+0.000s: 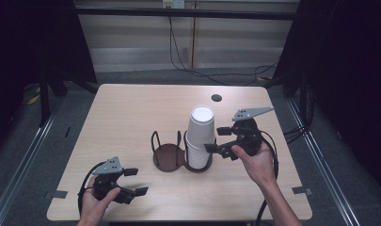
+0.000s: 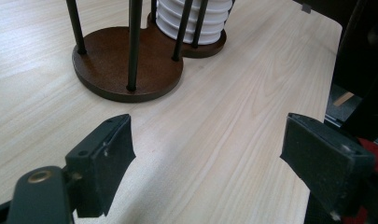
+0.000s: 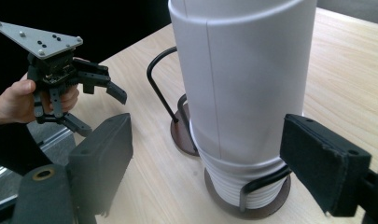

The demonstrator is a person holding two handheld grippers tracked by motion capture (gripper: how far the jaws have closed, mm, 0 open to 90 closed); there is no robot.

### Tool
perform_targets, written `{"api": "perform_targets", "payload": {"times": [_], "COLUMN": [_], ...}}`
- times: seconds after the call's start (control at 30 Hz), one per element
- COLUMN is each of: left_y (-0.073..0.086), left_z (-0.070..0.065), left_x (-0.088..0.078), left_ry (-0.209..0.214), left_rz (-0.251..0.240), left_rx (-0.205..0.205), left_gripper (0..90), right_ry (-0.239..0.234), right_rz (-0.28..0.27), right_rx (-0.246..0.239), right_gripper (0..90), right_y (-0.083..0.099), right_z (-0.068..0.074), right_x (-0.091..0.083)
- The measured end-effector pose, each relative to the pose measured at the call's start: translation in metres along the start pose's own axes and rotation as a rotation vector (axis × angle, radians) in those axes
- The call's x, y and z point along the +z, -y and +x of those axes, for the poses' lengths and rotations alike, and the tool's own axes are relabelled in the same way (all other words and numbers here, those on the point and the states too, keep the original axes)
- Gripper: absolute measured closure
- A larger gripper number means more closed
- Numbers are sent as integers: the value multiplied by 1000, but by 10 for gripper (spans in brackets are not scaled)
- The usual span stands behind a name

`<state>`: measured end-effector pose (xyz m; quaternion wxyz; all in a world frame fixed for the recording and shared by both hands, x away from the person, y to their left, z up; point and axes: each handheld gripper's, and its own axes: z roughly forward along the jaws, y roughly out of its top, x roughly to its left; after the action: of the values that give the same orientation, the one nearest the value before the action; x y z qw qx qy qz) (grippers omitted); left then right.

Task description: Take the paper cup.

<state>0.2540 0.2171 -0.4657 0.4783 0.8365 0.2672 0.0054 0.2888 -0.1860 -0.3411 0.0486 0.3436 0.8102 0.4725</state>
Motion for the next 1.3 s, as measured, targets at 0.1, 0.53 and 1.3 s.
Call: {"api": "perform_targets", "payload": {"times": [0.1, 0.53, 1.3], "left_y": [0, 0, 0], "left_z": [1, 1, 2], "left_x": [1, 3, 4], "left_ry": [21, 19, 23], "left_rz": [-11, 6, 21], "left_rx": [-2, -4, -7], "left_gripper": [165, 165, 165], "right_ry": [-7, 8, -3], "right_rz": [5, 12, 114], "right_rx": [10, 0, -26], "right_gripper": [171, 148, 144], "right_y": [-10, -32, -57], "right_z": [-2, -10, -18], "right_x": [1, 7, 28]}}
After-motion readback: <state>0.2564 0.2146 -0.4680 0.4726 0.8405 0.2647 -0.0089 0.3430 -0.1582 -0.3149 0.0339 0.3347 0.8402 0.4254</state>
